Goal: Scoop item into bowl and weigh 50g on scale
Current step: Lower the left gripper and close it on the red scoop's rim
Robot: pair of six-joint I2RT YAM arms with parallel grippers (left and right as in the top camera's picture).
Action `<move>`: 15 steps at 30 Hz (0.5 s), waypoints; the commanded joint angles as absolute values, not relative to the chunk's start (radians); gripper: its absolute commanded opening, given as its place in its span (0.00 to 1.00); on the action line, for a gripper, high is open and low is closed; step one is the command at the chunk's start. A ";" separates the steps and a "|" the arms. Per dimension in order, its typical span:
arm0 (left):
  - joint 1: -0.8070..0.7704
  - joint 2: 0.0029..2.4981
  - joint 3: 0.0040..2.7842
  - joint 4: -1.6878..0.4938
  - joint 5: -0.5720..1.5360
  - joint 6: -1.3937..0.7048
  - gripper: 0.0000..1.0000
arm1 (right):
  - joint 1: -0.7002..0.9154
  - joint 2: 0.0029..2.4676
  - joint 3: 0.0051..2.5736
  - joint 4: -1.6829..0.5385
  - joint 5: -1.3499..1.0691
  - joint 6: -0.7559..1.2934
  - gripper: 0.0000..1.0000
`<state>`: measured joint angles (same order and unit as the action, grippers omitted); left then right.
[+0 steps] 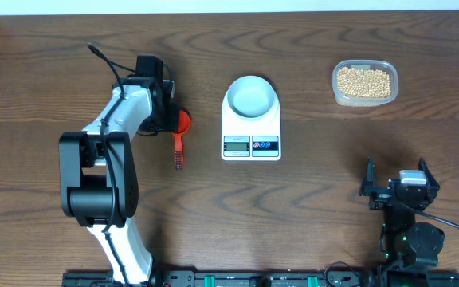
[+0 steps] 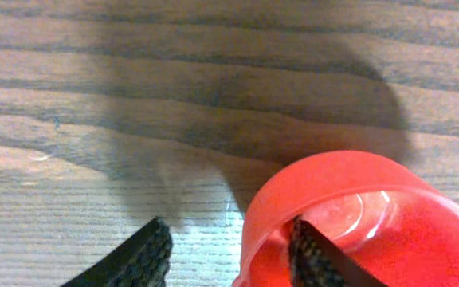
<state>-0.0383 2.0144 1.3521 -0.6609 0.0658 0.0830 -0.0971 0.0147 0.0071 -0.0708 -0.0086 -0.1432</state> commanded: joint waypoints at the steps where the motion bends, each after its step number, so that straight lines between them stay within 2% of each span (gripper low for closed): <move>1: -0.038 2.022 1.341 -0.664 0.067 0.089 0.45 | -0.106 0.010 0.006 -0.075 -0.014 -0.155 0.99; 9: -0.038 2.022 1.341 -0.664 0.067 0.089 0.32 | -0.106 0.010 0.006 -0.075 -0.014 -0.155 0.99; 15: -0.038 2.022 1.341 -0.664 0.067 0.090 0.28 | -0.106 0.010 0.006 -0.075 -0.014 -0.154 0.99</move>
<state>-0.0383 2.0144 1.3521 -0.6609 0.0658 0.0834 -0.0971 0.0147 0.0071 -0.0708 -0.0086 -0.1436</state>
